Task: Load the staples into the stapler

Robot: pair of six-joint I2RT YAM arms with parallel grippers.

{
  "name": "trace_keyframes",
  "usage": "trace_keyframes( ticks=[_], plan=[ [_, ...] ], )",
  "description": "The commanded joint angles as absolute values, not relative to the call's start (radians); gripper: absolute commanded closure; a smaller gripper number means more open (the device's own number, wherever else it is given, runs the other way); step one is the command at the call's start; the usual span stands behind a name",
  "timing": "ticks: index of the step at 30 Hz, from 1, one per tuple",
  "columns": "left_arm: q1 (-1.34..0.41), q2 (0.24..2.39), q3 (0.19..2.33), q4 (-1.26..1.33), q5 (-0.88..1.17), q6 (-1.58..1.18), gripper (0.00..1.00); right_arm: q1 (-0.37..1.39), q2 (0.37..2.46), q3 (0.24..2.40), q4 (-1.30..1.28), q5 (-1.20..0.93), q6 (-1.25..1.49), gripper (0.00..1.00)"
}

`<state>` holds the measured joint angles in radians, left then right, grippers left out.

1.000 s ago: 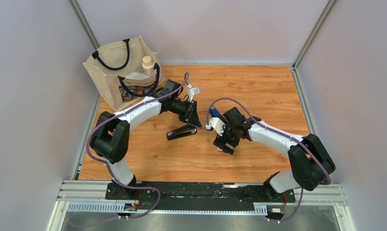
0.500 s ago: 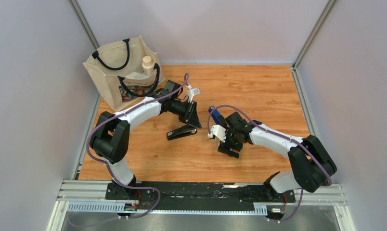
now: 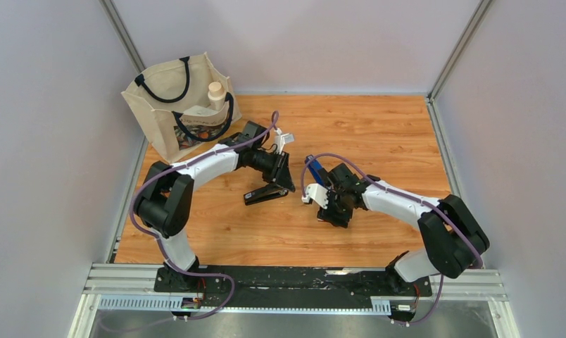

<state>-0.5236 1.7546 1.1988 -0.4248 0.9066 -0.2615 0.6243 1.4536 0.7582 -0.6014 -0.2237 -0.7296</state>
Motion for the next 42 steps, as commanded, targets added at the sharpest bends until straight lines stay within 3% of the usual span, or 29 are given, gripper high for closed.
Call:
trace_keyframes(
  ticks=[1,3,20,42],
  plan=[
    [-0.549,1.782,1.186,-0.393,0.896,-0.259,0.71,0.649,1.491,0.764,-0.546,-0.215,-0.752,0.51],
    [-0.554,1.798,1.184,-0.387,0.888,-0.267,0.71,0.657,1.491,0.762,-0.543,-0.21,-0.75,0.56],
    [-0.603,1.887,1.229,-0.402,0.891,-0.287,0.71,0.657,1.303,0.721,-0.496,-0.233,-0.698,0.63],
    [-0.63,1.956,1.342,-0.419,0.893,-0.327,0.71,0.666,1.215,0.756,-0.454,-0.293,-0.603,0.61]
  ],
)
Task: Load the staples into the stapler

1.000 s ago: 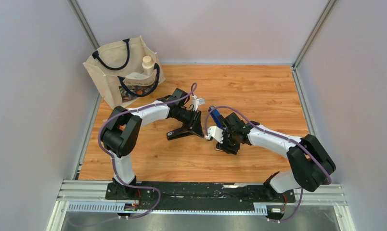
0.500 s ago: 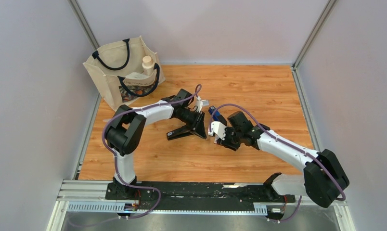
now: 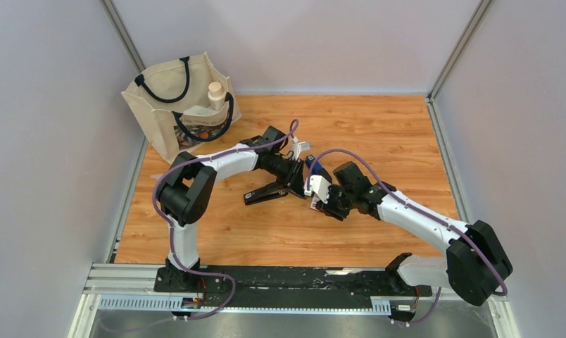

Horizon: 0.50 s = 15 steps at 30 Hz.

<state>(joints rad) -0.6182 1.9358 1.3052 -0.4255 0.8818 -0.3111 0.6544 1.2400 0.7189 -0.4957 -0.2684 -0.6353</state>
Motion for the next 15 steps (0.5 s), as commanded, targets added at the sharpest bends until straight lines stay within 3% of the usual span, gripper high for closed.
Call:
trace_keyframes(
  ticks=[1,15],
  plan=[
    [-0.634,1.959,1.342,-0.417,0.893,-0.327,0.71,0.669,1.213,0.756,-0.45,-0.291,-0.6,0.61],
    [-0.66,1.976,1.359,-0.416,0.888,-0.331,0.71,0.683,1.198,0.753,-0.43,-0.265,-0.591,0.61]
  ],
)
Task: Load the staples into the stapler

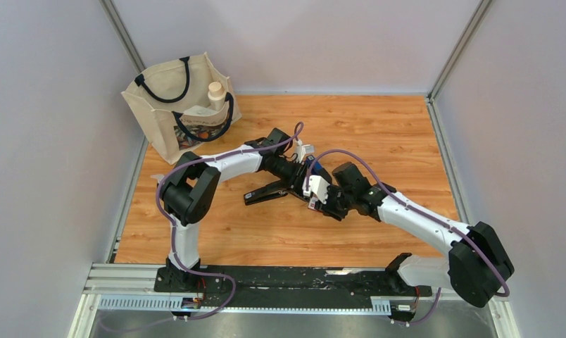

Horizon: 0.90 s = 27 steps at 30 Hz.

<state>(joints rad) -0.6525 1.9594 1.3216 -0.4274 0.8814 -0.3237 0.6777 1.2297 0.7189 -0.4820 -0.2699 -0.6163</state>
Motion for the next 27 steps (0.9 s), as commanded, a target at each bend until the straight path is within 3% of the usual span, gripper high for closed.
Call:
trace_keyframes(
  ticks=[1,27],
  plan=[
    [-0.66,1.977,1.358,-0.416,0.888,-0.331,0.71,0.683,1.198,0.753,-0.428,-0.262,-0.591,0.61],
    [-0.683,1.968,1.356,-0.399,0.9,-0.348,0.71,0.696,1.213,0.782,-0.35,-0.198,-0.499,0.61]
  ],
)
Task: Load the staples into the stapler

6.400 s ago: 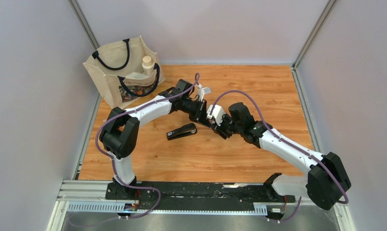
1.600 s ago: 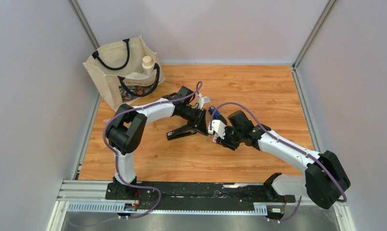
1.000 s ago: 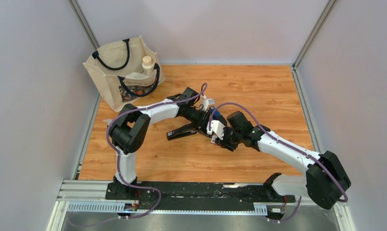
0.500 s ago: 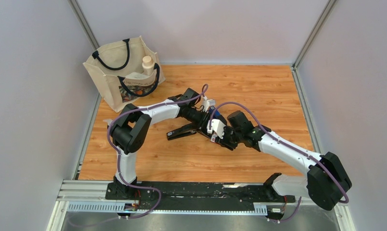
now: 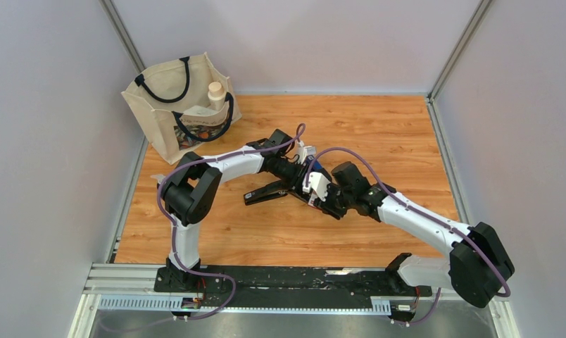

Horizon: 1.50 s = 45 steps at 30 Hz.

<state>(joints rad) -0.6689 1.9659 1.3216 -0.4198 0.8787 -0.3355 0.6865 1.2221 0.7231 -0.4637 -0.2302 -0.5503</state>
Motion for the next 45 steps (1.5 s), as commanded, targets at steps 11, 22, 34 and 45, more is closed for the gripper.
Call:
trace_keyframes(
  ticks=[11,22,34,45],
  plan=[
    [-0.683,1.954,1.356,-0.396,0.904,-0.345,0.71,0.703,1.256,0.833,-0.301,-0.193,-0.453,0.61],
    [-0.683,1.956,1.362,-0.394,0.919,-0.353,0.71,0.709,1.293,0.868,-0.261,-0.175,-0.436,0.61],
    [-0.683,1.947,1.359,-0.399,0.928,-0.345,0.71,0.715,1.315,0.893,-0.19,-0.117,-0.423,0.61],
    [-0.68,1.945,1.359,-0.417,0.928,-0.325,0.78,0.722,1.335,0.911,-0.166,-0.101,-0.431,0.61]
  ],
)
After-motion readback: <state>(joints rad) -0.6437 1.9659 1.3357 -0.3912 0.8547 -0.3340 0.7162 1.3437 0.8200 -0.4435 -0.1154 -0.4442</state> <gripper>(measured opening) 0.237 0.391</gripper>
